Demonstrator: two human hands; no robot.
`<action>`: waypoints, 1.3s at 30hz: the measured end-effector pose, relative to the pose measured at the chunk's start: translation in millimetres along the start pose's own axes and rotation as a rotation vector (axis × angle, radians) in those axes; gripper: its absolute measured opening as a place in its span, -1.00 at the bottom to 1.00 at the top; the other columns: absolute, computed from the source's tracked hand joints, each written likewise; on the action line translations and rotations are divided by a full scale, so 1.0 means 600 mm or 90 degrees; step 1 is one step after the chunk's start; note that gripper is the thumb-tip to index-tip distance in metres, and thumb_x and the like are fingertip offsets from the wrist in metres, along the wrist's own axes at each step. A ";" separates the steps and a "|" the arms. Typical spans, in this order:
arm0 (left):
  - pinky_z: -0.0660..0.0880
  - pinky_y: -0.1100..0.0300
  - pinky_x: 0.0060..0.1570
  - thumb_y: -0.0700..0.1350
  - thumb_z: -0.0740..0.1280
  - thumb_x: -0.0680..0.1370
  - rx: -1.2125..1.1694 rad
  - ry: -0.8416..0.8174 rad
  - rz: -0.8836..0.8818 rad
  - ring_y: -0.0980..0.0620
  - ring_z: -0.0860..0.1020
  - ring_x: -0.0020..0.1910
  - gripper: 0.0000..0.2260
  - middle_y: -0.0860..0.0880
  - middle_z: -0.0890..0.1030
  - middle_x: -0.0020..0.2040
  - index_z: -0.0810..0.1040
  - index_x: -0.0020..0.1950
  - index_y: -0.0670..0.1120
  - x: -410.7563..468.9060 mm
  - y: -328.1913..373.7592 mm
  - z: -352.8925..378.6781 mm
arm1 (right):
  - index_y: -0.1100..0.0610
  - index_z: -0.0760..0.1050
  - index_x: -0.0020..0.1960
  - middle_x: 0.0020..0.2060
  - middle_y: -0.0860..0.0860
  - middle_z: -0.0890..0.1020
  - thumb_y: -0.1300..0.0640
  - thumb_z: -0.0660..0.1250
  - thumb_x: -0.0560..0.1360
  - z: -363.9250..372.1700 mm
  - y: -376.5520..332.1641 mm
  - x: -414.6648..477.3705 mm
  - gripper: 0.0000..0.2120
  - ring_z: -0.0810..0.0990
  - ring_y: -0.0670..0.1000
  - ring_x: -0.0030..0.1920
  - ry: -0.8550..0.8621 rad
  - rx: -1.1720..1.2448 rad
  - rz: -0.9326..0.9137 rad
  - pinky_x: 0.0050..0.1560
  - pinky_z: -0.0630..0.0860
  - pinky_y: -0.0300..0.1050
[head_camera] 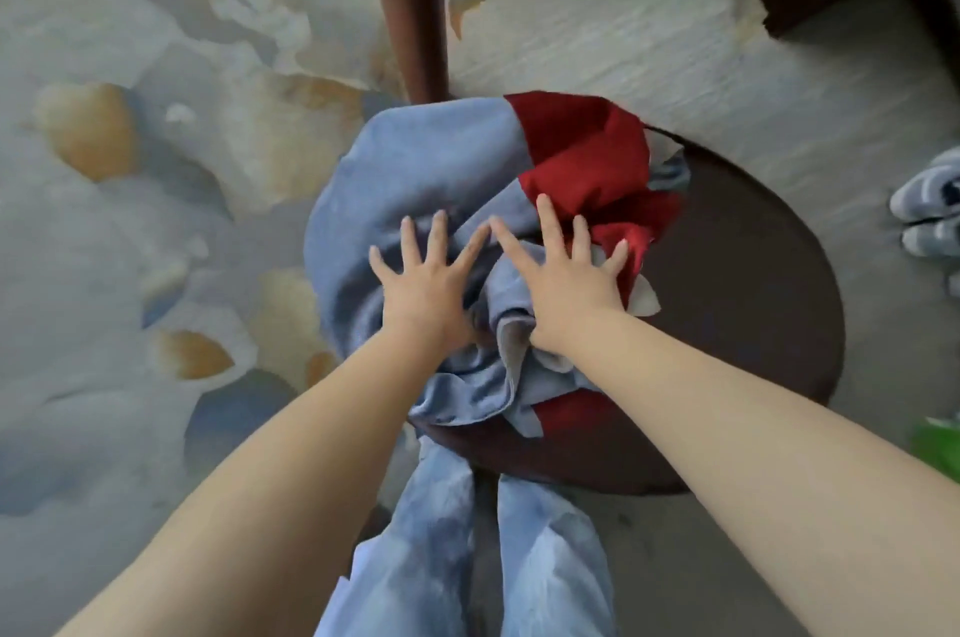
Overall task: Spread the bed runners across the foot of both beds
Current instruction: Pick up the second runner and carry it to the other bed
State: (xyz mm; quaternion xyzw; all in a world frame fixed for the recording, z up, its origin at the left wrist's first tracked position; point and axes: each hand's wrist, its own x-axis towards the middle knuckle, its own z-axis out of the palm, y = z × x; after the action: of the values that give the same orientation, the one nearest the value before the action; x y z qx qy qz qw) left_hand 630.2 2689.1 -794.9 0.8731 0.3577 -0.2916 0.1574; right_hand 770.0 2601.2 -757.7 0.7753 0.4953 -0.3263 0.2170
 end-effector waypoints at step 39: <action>0.43 0.13 -0.53 -0.15 0.53 0.41 0.186 0.481 0.067 -0.06 0.61 -0.31 -0.70 -0.02 0.57 -0.12 0.60 0.10 0.00 -0.490 -0.101 -0.713 | 0.05 0.43 0.27 0.08 0.13 0.43 0.20 0.18 0.65 -0.651 -0.101 -0.476 -0.78 0.56 0.22 0.05 0.496 0.075 -0.180 -0.11 0.50 0.02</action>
State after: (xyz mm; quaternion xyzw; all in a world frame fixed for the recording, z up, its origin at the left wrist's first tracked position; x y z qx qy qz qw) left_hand 587.6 2781.2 -282.2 0.9491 0.2998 0.0108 -0.0959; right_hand 743.7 2705.1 -281.8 0.7762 0.6225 -0.0629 -0.0784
